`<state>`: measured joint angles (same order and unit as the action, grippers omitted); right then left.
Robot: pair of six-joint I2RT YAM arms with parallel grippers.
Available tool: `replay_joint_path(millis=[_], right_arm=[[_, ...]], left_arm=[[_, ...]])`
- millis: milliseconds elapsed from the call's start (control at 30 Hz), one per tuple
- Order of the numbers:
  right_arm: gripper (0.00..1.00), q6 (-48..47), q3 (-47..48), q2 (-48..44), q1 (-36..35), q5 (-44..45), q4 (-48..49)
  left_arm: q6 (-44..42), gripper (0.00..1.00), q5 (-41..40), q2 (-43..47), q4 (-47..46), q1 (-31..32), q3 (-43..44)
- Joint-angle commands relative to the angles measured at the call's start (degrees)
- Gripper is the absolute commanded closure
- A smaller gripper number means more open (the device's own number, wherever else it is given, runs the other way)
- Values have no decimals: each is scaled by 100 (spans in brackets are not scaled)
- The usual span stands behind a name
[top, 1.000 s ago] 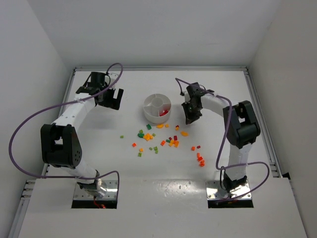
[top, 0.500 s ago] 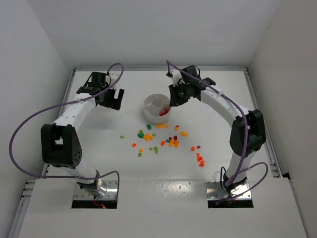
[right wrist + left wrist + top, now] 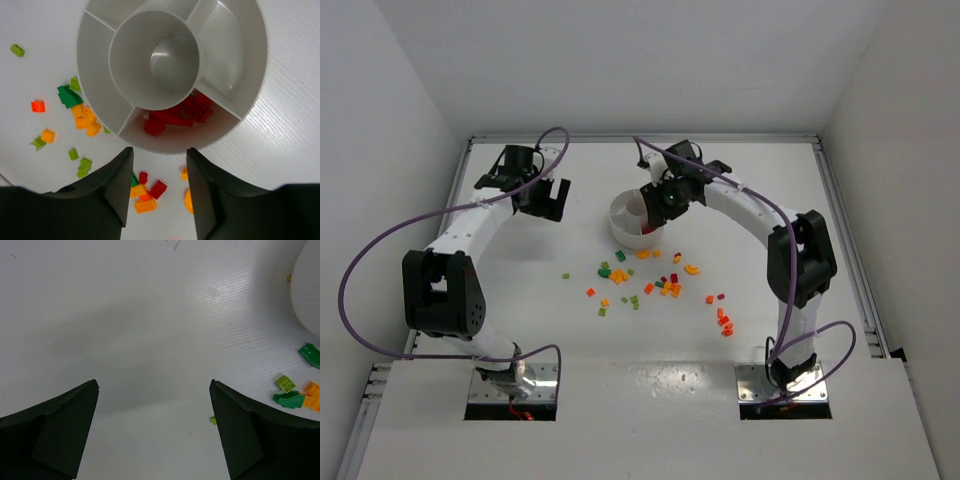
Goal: Sort the legos into containers by color
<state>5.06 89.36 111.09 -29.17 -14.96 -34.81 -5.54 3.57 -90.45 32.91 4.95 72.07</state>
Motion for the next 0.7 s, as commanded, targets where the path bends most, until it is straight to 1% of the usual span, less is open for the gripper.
replay_joint_path(millis=[0,33,133,200,233,267,333,367,433,467,500,533,567,600,633,667], right_arm=[[51,-67,161,-192,-36,72,132],[47,-127,160,-193,-36,133,184],[47,-190,100,-306,-36,134,115],[52,-451,-146,-490,104,72,-96],[58,-601,-312,-814,183,229,-149],[60,-768,-810,-1034,183,526,-149],[64,-1243,-1410,-1526,341,766,-149],[66,-1392,-1952,-1964,342,1019,-149],[67,-1787,-2421,-2327,517,1257,-368],[69,-1946,-2841,-2494,570,1259,-447],[69,-2113,-3045,-2800,622,1311,-605],[69,-2314,-3352,-2934,675,1259,-728],[70,-2691,-3486,-3057,763,1259,-834],[70,-2929,-3591,-3267,763,1128,-1061],[70,-3506,-3784,-3373,833,883,-1194],[70,-3764,-3908,-3470,834,794,-1256]], left_arm=[[62,0,-250,10,-162,59,219],[114,0,-252,63,-214,59,219],[115,0,-366,133,-337,59,167],[36,0,-427,273,-337,-2,167],[-43,0,-428,274,-337,-3,167],[-104,0,-428,352,-337,-55,167],[-105,0,-428,353,-337,-143,167],[-157,0,-428,353,-216,-204,228],[-158,0,-357,274,-127,-205,280],[-158,0,-253,196,-74,-257,281],[-219,0,-156,195,48,-258,342],[-324,0,210,125,128,-258,412],[-412,0,405,64,215,-258,413],[-465,0,564,63,338,-258,482],[-544,0,800,2,339,-258,553],[-545,0,890,-77,418,-258,553]])
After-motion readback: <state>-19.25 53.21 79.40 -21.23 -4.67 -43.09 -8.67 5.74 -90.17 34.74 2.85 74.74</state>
